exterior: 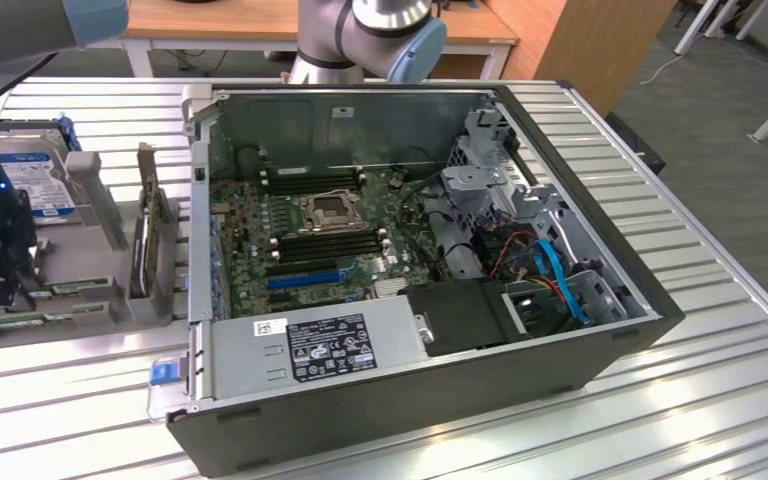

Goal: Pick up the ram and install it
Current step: 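Pick up the ram and move it above insertion slot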

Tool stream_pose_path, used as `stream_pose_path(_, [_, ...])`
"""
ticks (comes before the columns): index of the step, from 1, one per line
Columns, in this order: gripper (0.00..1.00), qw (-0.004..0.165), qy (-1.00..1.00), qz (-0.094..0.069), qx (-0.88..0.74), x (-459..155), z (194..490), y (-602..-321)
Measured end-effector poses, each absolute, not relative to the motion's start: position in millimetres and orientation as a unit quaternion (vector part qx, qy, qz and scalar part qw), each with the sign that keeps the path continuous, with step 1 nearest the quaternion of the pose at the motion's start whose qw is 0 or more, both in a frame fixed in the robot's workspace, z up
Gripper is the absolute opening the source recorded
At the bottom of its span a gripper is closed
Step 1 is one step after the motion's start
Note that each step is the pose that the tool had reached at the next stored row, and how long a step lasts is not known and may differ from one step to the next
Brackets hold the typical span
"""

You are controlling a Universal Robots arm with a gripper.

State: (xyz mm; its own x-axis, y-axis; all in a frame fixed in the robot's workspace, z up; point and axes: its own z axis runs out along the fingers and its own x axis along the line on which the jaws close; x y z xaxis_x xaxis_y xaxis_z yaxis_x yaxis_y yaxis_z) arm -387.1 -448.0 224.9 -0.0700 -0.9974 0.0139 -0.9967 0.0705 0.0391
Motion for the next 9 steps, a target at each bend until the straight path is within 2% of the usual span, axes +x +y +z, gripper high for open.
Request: stream_pose_path(9, [0.31, 0.018, -0.731, -0.010, 0.682, -383.0, 224.8, -448.2])
